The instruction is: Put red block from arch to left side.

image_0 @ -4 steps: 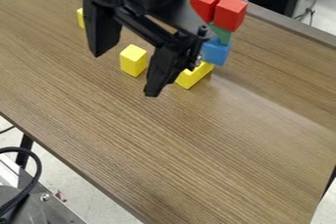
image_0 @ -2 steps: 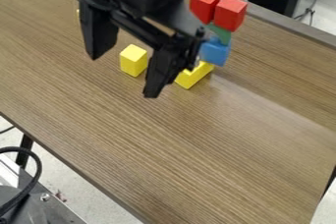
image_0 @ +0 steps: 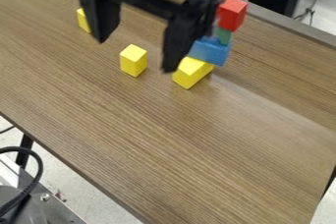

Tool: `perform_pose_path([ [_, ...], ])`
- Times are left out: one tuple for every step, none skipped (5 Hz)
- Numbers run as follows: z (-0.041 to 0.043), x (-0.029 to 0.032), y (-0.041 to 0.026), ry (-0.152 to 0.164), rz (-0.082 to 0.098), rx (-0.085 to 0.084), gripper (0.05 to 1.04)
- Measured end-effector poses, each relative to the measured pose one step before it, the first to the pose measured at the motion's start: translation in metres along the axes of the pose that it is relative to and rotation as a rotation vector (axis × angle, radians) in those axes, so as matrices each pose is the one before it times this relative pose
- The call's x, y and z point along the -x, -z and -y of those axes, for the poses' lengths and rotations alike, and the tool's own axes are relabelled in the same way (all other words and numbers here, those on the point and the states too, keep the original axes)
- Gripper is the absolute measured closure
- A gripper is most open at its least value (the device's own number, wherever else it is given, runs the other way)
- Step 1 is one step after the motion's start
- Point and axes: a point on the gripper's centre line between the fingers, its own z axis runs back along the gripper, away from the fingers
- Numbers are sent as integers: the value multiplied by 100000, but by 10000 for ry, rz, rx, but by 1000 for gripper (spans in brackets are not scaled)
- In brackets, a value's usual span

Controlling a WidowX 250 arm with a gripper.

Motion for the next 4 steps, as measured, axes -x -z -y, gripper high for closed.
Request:
perform_pose_path([
  [1777, -1872, -1250, -2073, 357, -447, 83],
  [1721, -1713, -931, -2241, 194, 136, 83],
  [2239, -1311, 169, -1973, -57, 218, 83],
  [2292, -2686, 891, -2112, -298, 245, 83],
])
